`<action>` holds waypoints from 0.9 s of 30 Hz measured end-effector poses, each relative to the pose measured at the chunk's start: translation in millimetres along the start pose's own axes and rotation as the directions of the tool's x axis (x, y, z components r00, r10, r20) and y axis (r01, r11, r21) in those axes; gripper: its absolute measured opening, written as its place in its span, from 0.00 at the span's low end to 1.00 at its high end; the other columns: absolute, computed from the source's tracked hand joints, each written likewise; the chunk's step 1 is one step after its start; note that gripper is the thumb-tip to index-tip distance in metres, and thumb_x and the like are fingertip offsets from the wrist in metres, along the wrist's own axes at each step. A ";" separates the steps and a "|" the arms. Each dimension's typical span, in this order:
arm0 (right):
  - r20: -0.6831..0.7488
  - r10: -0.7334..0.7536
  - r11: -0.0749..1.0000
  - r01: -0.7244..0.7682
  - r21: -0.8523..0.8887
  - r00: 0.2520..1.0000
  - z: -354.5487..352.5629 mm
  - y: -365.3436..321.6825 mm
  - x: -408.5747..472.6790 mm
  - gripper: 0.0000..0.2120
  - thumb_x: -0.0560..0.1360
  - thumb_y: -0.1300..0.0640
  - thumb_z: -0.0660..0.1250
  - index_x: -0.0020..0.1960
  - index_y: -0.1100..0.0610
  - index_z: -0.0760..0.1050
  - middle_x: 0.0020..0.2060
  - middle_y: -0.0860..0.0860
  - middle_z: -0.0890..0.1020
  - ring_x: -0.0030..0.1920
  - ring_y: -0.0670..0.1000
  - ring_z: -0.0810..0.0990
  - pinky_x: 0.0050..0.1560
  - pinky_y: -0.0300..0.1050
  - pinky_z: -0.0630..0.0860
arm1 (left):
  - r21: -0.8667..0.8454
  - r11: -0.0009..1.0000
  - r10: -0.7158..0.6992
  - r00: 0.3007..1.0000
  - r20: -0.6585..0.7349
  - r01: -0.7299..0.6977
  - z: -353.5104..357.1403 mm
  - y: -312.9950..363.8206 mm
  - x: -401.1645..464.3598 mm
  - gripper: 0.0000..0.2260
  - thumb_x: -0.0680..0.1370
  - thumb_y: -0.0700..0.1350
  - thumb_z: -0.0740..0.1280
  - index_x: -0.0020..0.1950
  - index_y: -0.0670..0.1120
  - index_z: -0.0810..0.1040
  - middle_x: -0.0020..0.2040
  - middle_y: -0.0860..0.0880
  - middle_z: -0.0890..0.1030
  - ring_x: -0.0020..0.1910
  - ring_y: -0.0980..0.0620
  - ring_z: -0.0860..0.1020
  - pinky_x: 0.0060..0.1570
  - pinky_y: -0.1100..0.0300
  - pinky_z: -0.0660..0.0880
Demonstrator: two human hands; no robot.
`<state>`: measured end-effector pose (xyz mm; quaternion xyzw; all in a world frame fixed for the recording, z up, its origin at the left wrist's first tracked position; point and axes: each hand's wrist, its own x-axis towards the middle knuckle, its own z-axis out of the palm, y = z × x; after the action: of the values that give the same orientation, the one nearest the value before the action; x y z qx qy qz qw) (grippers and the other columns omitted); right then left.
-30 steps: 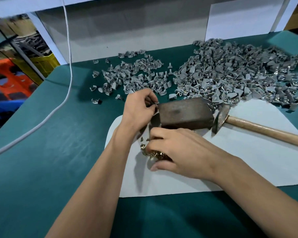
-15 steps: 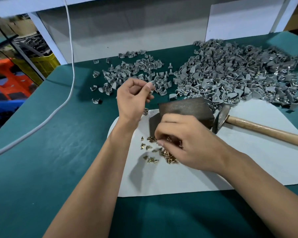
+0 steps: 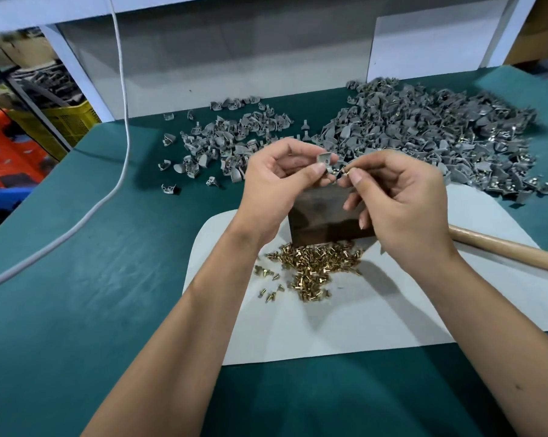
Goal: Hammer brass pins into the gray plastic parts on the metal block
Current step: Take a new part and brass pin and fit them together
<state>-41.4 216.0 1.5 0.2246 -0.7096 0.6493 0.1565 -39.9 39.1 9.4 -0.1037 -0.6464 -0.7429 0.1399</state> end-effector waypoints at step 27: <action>-0.186 0.088 0.994 -0.098 -0.042 0.979 1.7 9.1 -0.6 0.04 0.78 0.53 0.71 0.48 0.47 0.85 0.37 0.44 0.85 0.37 0.43 0.82 0.37 0.39 0.75 | 0.092 0.995 -0.046 0.998 0.052 0.041 22.9 -0.4 -7.1 0.08 0.74 0.29 0.74 0.48 0.40 0.81 0.41 0.45 0.85 0.40 0.48 0.85 0.43 0.58 0.82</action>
<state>-45.5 214.9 -6.7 0.1262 -0.7183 0.6554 0.1964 -34.0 62.4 9.9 -0.1031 -0.6852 -0.7125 0.1109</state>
